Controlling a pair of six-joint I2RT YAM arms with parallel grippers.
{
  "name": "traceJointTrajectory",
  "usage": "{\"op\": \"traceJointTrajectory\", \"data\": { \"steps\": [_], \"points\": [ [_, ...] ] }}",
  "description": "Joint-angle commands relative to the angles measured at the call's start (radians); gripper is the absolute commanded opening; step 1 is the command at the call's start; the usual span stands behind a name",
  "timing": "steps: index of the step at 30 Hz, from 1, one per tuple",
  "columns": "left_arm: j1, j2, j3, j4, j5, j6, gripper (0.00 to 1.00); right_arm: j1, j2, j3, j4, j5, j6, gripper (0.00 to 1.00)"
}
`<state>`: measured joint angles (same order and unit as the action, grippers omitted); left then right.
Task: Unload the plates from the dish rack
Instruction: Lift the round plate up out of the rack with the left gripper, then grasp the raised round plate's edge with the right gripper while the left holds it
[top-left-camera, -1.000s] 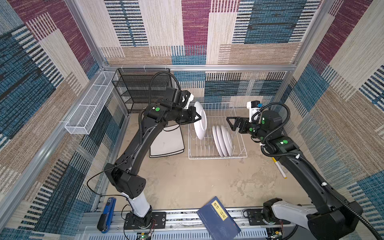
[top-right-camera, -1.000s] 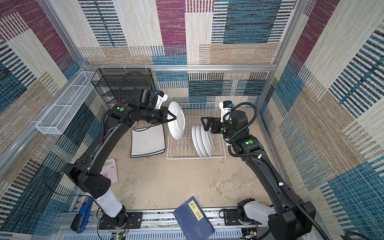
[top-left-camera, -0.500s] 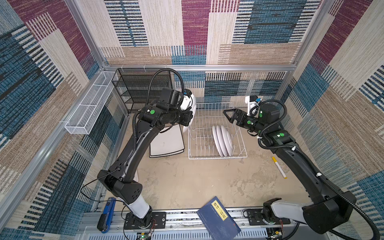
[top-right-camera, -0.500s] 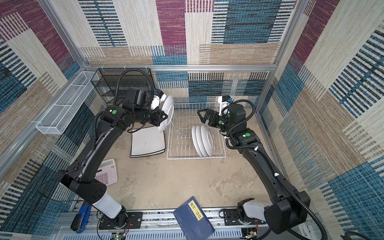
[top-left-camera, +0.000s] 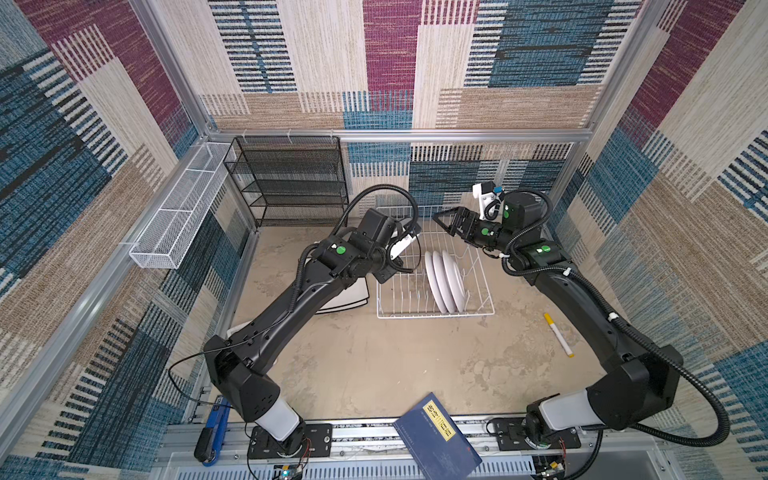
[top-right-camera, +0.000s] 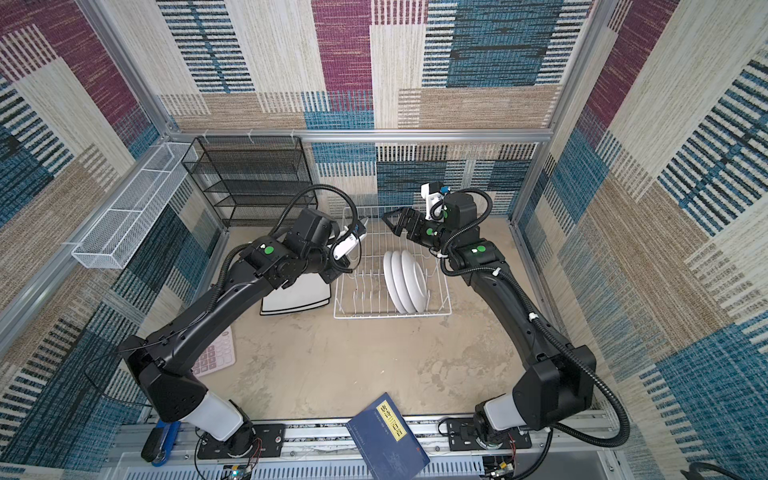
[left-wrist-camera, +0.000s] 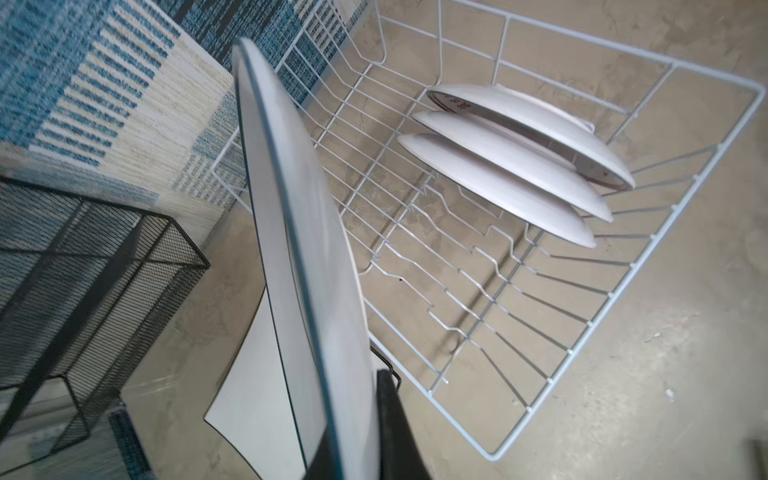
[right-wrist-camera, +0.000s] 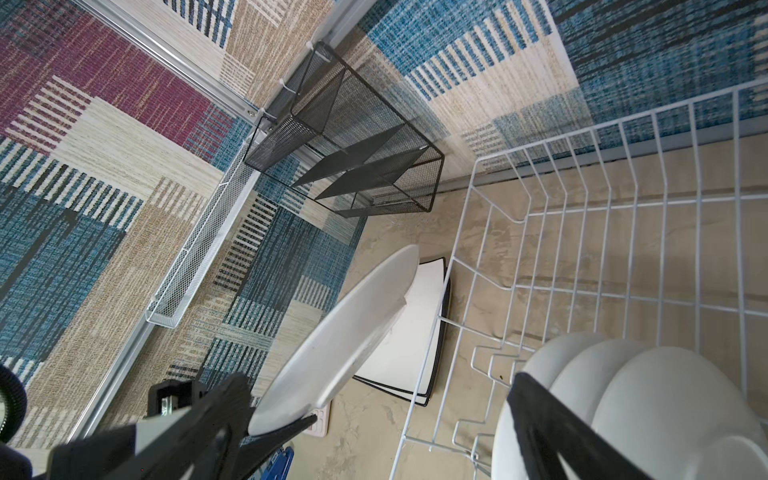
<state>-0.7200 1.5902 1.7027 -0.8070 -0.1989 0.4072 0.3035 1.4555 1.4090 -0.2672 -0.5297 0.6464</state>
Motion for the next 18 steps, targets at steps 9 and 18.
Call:
{"op": "traceJointTrajectory", "data": {
  "steps": [9,18],
  "points": [
    [-0.092,-0.101,-0.25,0.477,-0.154,0.301,0.0,0.002,0.061,0.015,-0.022,-0.092,0.039,0.92],
    [-0.146,-0.121,-0.341,0.582,-0.211,0.423,0.0,0.002,0.095,0.018,-0.08,-0.117,0.037,0.82]
  ]
}}
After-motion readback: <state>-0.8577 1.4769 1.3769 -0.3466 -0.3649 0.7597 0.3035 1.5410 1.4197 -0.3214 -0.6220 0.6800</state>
